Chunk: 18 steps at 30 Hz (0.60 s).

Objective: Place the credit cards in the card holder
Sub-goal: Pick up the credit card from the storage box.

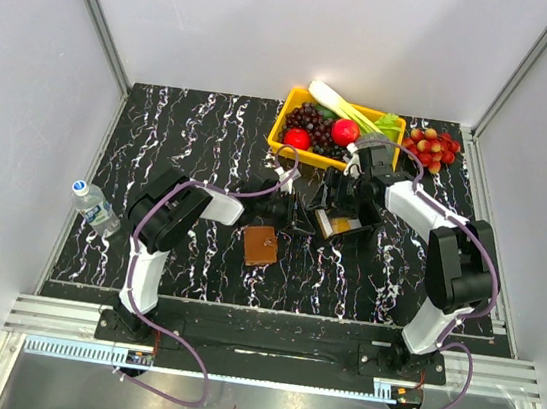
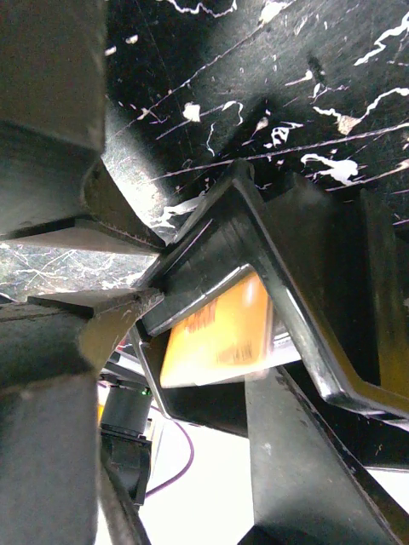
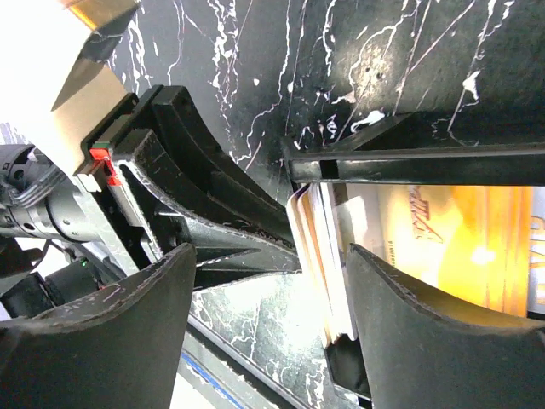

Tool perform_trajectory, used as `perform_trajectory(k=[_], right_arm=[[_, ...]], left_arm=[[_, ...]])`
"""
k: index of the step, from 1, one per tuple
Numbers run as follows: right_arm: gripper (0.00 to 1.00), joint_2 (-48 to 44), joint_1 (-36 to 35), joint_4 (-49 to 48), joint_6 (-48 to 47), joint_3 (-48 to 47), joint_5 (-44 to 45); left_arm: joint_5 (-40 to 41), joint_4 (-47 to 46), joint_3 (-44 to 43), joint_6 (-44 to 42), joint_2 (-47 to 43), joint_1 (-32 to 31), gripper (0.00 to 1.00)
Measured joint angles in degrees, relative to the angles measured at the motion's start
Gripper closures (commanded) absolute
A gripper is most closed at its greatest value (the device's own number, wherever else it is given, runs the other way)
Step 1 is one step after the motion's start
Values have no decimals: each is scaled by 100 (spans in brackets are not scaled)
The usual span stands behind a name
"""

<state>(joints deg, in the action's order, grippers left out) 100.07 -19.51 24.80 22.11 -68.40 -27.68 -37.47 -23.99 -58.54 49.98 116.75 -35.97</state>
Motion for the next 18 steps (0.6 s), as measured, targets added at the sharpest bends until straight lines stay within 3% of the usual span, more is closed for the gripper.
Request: perform_trajectory(k=[12, 18], right_arm=[[26, 11, -26, -63, 87, 138, -197], [21, 24, -26, -85, 83, 138, -195]], left_arm=[[2, 7, -7, 2, 0, -2, 75], [2, 4, -7, 2, 0, -2, 76]])
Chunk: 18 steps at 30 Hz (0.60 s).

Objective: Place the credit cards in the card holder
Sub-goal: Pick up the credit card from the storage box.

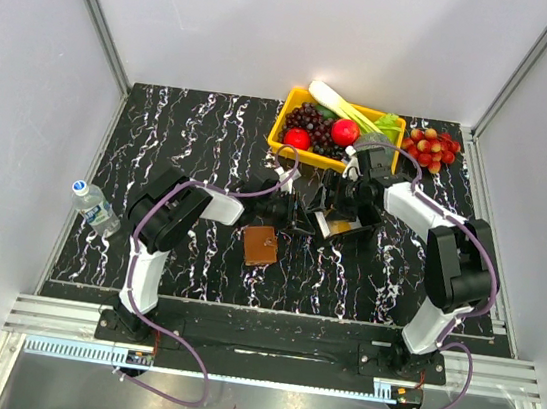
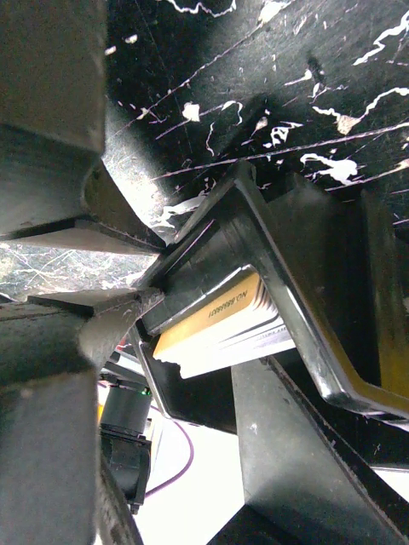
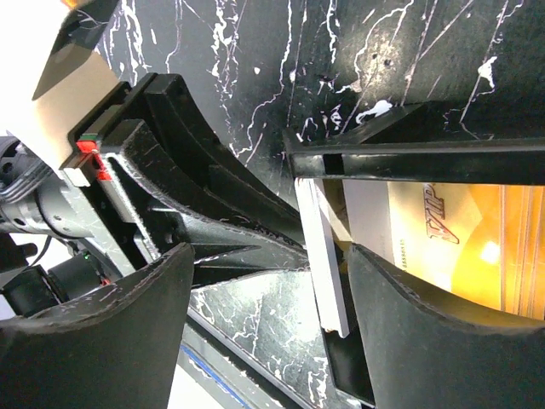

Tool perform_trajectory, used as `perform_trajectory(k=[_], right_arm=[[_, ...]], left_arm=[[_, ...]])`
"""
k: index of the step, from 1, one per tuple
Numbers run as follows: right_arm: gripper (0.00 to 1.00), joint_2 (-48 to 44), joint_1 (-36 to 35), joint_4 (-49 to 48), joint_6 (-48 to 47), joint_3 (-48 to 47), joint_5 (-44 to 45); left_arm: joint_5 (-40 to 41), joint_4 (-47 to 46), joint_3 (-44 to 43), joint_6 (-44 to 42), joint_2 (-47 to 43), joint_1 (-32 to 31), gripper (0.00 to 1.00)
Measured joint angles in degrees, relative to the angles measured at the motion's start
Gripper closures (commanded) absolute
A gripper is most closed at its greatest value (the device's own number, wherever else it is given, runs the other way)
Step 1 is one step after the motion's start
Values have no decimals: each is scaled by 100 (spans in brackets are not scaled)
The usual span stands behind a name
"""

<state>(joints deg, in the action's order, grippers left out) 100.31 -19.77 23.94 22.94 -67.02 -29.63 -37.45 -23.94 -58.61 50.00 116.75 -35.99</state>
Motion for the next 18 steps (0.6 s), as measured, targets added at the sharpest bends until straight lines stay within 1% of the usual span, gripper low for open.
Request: perform_trajectory(k=[8, 18], right_arm=[[24, 374, 0, 15, -140, 0, 11], [30, 376, 2, 17, -170, 0, 15]], left_arm=[[15, 0, 0, 46, 0, 9, 76], [20, -4, 0, 83, 0, 13, 77]])
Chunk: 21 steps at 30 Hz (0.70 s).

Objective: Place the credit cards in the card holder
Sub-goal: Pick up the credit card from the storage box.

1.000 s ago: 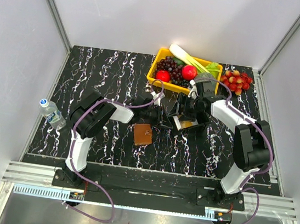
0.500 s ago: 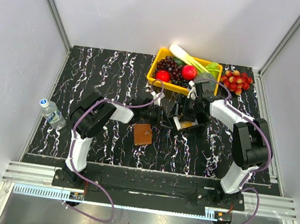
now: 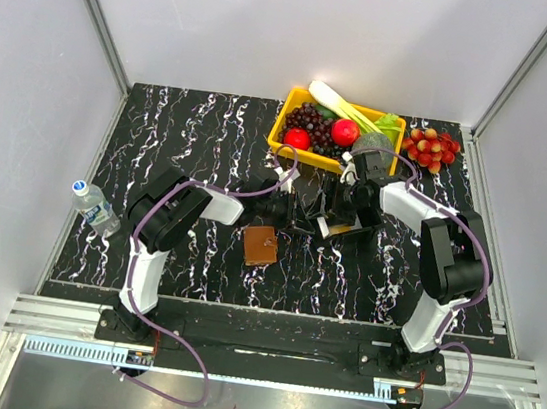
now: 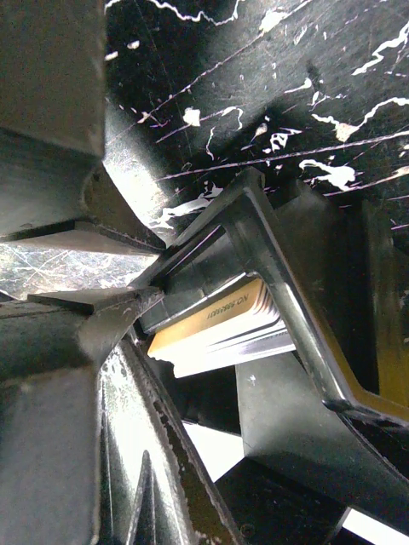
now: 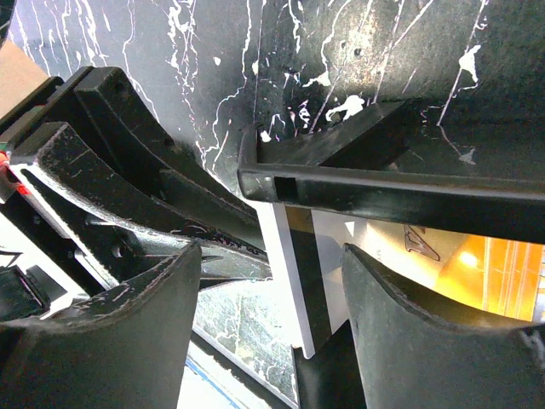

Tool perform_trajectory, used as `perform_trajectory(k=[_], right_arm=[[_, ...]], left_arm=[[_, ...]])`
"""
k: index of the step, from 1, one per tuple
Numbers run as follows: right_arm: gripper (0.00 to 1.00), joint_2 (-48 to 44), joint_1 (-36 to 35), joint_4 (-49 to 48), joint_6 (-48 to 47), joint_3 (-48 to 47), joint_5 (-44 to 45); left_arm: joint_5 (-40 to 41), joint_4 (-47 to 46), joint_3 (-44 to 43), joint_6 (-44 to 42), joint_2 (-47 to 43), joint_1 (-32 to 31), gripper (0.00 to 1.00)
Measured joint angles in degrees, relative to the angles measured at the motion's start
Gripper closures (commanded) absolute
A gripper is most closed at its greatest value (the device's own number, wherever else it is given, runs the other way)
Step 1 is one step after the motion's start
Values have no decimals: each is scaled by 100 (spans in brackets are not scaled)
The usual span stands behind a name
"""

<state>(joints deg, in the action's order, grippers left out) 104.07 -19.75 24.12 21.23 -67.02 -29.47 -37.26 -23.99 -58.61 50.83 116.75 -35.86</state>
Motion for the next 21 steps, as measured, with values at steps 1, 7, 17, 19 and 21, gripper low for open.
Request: perform_trajectory(k=[1, 7, 17, 19, 21], right_arm=[[31, 0, 0, 0, 0, 0, 2], [37, -7, 22, -2, 4, 0, 28], [39, -203, 26, 2, 22, 0, 2], [39, -229, 26, 7, 24, 0, -2], [43, -234, 26, 13, 22, 0, 2]], left_arm=[[0, 0, 0, 2, 0, 0, 77], [-4, 2, 0, 4, 0, 0, 77], [-4, 0, 0, 4, 0, 0, 77], [-4, 0, 0, 4, 0, 0, 77], [-4, 0, 0, 4, 0, 0, 77]])
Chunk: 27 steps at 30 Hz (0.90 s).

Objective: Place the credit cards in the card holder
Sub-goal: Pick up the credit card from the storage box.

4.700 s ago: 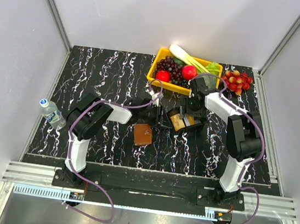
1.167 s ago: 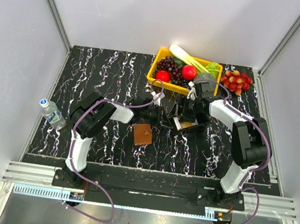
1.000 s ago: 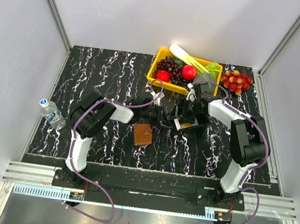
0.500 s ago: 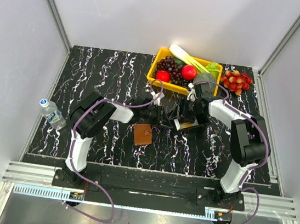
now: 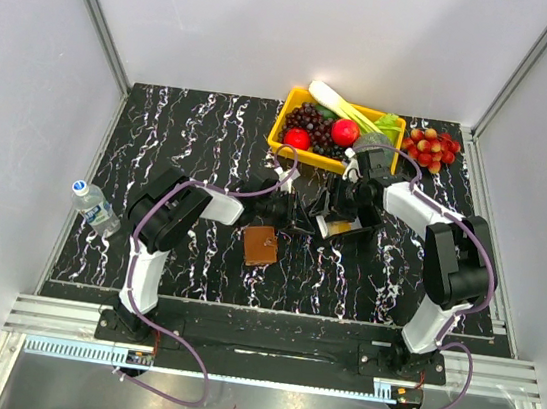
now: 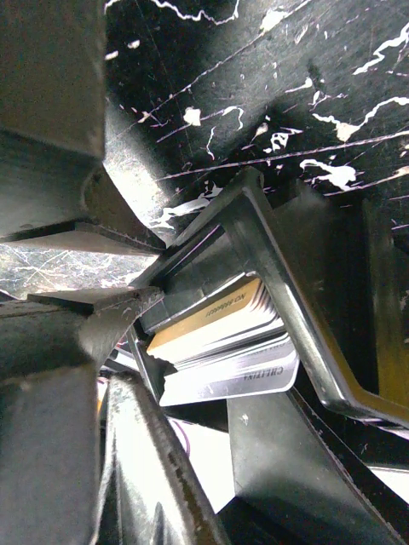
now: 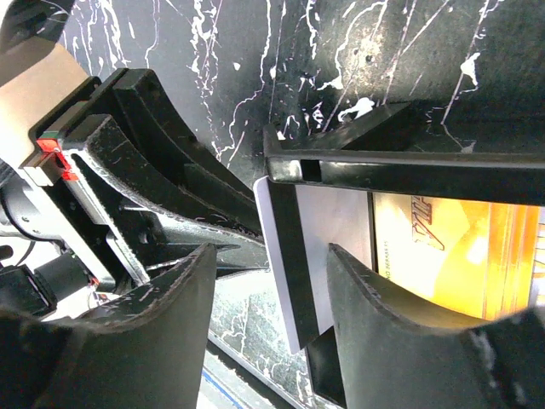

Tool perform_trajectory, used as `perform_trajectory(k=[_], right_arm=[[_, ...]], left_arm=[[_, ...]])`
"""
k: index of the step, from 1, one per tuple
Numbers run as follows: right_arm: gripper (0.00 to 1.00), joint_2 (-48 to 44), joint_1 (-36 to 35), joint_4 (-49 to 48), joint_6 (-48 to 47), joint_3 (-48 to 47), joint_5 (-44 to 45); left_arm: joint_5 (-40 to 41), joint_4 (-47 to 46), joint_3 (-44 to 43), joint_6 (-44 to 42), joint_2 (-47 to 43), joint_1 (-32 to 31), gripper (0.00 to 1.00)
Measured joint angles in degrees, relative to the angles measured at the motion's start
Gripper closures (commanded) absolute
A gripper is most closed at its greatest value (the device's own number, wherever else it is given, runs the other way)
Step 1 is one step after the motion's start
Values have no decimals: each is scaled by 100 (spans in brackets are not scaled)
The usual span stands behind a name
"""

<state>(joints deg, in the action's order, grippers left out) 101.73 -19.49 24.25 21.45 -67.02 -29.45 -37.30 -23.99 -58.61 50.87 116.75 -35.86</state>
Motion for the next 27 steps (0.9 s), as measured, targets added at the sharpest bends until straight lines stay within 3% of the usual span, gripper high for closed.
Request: perform_trajectory(k=[4, 13, 19, 27], right_arm=[[52, 0, 0, 11, -9, 0, 50], [55, 0, 9, 42, -15, 0, 129], [69, 0, 15, 39, -17, 0, 149], [71, -31, 44, 22, -24, -2, 149]], left_arm=[[-2, 2, 0, 2, 0, 0, 77], [-17, 15, 0, 17, 2, 0, 77], [-31, 31, 0, 20, 2, 0, 77], [-59, 28, 0, 24, 13, 4, 77]])
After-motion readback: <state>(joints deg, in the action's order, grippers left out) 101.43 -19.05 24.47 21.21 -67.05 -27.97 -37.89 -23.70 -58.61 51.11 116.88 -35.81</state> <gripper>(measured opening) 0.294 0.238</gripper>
